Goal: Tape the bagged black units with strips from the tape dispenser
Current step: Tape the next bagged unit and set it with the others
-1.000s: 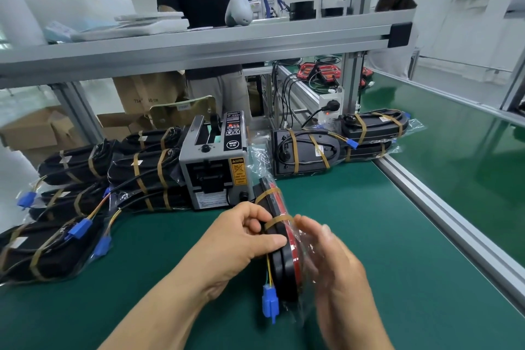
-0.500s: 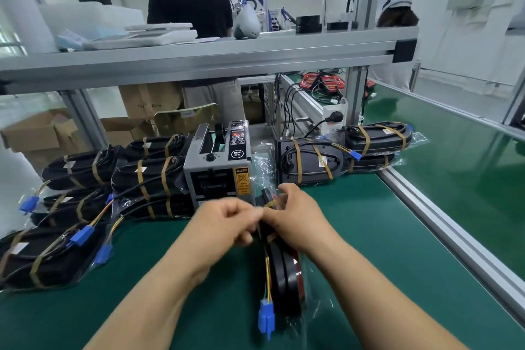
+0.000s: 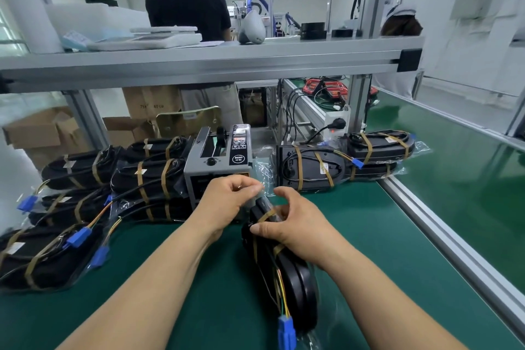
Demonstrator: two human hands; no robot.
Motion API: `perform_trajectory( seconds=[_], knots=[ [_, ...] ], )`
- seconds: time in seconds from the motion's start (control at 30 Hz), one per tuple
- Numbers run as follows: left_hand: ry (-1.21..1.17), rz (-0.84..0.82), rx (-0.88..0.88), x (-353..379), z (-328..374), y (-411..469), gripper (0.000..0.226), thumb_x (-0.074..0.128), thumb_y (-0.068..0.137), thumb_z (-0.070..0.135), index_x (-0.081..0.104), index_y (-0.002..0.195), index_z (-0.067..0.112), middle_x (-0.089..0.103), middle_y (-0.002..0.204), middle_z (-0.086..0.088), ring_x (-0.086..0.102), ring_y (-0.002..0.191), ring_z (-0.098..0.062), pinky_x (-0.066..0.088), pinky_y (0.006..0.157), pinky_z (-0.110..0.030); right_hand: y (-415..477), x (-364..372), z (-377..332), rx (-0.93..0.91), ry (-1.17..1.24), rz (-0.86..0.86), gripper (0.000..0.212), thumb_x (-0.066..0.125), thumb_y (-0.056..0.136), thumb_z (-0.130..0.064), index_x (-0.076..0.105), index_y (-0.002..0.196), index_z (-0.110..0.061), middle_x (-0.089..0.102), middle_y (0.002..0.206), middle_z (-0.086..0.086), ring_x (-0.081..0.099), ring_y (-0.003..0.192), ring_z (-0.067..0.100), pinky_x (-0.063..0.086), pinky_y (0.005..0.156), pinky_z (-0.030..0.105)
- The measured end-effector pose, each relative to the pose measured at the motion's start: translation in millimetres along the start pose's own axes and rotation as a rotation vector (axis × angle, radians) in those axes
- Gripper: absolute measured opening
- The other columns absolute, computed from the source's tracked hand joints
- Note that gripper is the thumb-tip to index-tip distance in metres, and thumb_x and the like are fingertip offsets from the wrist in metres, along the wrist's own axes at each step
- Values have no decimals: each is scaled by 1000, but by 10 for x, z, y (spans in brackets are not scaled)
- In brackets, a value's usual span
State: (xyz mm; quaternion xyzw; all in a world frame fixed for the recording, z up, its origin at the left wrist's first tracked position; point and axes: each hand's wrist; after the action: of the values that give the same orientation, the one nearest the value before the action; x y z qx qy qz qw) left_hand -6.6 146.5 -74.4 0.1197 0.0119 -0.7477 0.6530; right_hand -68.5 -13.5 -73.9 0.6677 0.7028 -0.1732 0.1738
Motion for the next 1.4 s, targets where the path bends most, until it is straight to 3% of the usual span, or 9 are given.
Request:
perform_trajectory(
  seconds=[0.17, 0.33, 0.53, 0.63, 0.73, 0.97, 1.07, 1.23, 1.4],
  knots=[
    [-33, 3, -1, 139, 70, 80, 18, 66, 88, 2, 75, 78, 15, 71, 71, 3, 63, 67, -9, 52, 67, -22, -47, 95, -106, -143, -216, 3, 90, 79, 79, -38, 17, 139, -62, 58, 82, -11, 59, 77, 12, 46, 70, 27],
    [-70, 34, -79, 203, 90, 70, 25, 60, 86, -10, 74, 78, 9, 72, 67, 3, 65, 61, -6, 50, 58, -16, -42, 103, -93, -165, -291, -9, 81, 73, 83, -42, 24, 145, -58, 51, 77, -15, 54, 80, 16, 41, 71, 28],
    [-20, 379, -60, -68, -109, -139, 8, 71, 87, 24, 75, 81, 22, 72, 69, 12, 61, 62, 4, 49, 64, -21, -27, 117, -20, -163, -267, 42, 75, 70, 82, -50, 34, 147, -42, 60, 136, -4, 55, 124, 21, 43, 97, 28],
    [-172, 565, -251, -313, -210, -175, 14, 66, 91, 24, 74, 83, 15, 66, 62, 7, 54, 55, -6, 44, 53, -19, -39, 131, -33, -167, -272, 41, 79, 68, 83, -51, 31, 151, -35, 46, 150, -9, 45, 135, 16, 38, 104, 28],
    [-366, 498, -526, -404, -210, -91, 18, 62, 95, 23, 69, 82, 14, 59, 55, 8, 47, 44, -3, 38, 39, -15, -56, 173, -88, -161, -285, 16, 83, 66, 84, -50, 24, 154, -33, 40, 155, -10, 43, 138, 16, 38, 109, 33],
    [-514, 439, -722, -402, -174, 91, 32, 61, 96, 30, 57, 68, 16, 47, 35, 9, 41, 48, -3, 33, 52, -17, -83, 331, -176, -86, -322, 75, 45, 68, 81, -45, 47, 117, -27, 53, 82, -15, 54, 84, 17, 49, 78, 34],
    [-505, 447, -729, -386, -154, 126, 29, 64, 94, 31, 58, 68, 18, 50, 37, 10, 43, 37, 0, 33, 50, -17, -80, 318, -170, -49, -278, 103, 37, 71, 77, -42, 48, 102, -26, 55, 78, -14, 56, 81, 16, 50, 75, 33],
    [-568, 482, -715, -298, -111, 197, 27, 64, 95, 26, 57, 70, 18, 52, 39, 10, 44, 51, -1, 32, 51, -15, -71, 189, -136, 8, -202, 137, 61, 74, 76, -40, 52, 130, -23, 46, 76, -22, 48, 76, 8, 40, 68, 25],
    [-579, 601, -677, -236, -107, 283, 21, 63, 92, 14, 56, 72, 14, 54, 56, 4, 46, 45, -3, 33, 37, -14, -65, 181, -99, 15, -166, 145, 58, 76, 74, -39, 55, 124, -18, 46, 73, -23, 48, 70, 0, 40, 68, 24]
  ],
)
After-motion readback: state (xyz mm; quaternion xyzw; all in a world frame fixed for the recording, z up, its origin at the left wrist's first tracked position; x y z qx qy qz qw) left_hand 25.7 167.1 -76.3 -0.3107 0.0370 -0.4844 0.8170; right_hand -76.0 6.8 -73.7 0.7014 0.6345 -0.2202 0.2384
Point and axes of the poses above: each hand's wrist, its own y-axis towards the middle knuckle, its own x-axis out of the palm, z = x × y
